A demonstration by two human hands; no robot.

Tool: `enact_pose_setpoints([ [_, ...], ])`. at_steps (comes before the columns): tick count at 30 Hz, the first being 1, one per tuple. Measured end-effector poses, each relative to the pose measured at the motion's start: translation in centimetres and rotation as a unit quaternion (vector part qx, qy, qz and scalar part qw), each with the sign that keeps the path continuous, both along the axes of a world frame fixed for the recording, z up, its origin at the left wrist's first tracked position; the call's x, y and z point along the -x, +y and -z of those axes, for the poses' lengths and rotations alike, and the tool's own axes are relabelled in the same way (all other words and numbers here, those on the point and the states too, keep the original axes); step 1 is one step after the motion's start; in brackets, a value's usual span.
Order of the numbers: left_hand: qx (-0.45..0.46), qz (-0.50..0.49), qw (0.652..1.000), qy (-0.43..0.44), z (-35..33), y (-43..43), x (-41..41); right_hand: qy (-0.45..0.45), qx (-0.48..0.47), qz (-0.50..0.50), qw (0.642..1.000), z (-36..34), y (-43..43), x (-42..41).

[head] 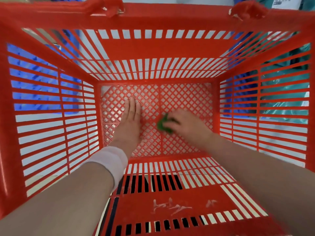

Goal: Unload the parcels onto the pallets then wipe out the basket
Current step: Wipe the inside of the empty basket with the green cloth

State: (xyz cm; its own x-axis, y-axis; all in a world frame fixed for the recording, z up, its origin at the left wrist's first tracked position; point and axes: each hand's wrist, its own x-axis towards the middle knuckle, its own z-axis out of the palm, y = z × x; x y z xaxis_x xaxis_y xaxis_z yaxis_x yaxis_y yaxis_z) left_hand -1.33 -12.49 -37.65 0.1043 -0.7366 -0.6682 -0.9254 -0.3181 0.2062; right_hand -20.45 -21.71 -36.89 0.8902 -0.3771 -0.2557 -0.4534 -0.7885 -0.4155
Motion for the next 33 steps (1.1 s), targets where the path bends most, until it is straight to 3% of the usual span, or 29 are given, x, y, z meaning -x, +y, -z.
enact_pose_setpoints([
  [1,0.005,0.004,1.000,-0.002,0.1,0.1,0.0,-0.003,0.020,0.077,0.997,0.2,-1.2,-0.9],
  [3,0.011,0.005,1.000,0.001,0.1,0.2,0.0,-0.020,0.055,0.123,0.991,1.0,-1.6,-1.8],
  [4,0.012,0.005,1.000,0.003,0.1,0.2,-0.1,-0.017,0.025,0.119,0.992,1.3,-0.8,-1.4],
  [5,0.013,0.005,1.000,0.004,0.0,0.1,-0.1,0.002,-0.039,0.088,0.995,1.1,0.5,-0.6],
  [8,0.008,0.000,1.000,0.005,0.0,0.0,-0.1,0.024,-0.082,-0.159,0.984,1.5,2.8,1.6],
  [10,0.008,0.006,1.000,-0.003,0.1,0.1,0.0,0.079,-0.122,-0.138,0.980,0.6,1.1,2.0],
  [12,0.009,0.009,1.000,-0.009,0.3,0.1,0.1,0.069,-0.067,-0.090,0.991,0.7,-0.6,1.8],
  [16,0.011,0.007,1.000,-0.005,0.4,0.2,-0.1,0.022,-0.036,0.180,0.983,0.2,2.4,-0.1],
  [19,0.004,0.010,1.000,-0.005,0.1,0.2,0.0,0.039,-0.092,0.026,0.995,0.0,5.5,-0.4],
  [20,0.002,0.011,1.000,-0.007,0.1,0.2,0.1,0.069,-0.086,0.064,0.992,-0.1,5.2,0.2],
  [21,0.002,0.013,1.000,-0.007,0.1,0.2,0.1,0.088,-0.061,0.172,0.979,-0.1,4.1,0.8],
  [23,0.002,0.018,1.000,-0.007,0.2,0.2,0.1,0.156,0.006,0.397,0.904,-0.1,2.5,2.1],
  [25,0.007,0.021,1.000,-0.011,0.4,0.2,0.1,0.233,0.059,0.462,0.854,-0.2,1.6,2.2],
  [28,0.013,0.016,1.000,-0.003,0.3,0.4,0.1,0.245,0.014,0.554,0.795,-0.7,2.3,-1.1],
  [29,0.015,0.010,1.000,0.001,0.3,0.4,0.2,0.230,-0.017,0.558,0.797,-0.7,3.1,-2.4],
  [33,0.016,-0.016,1.000,0.011,0.2,0.3,0.3,0.152,-0.127,0.412,0.889,-1.4,5.1,-4.4],
])
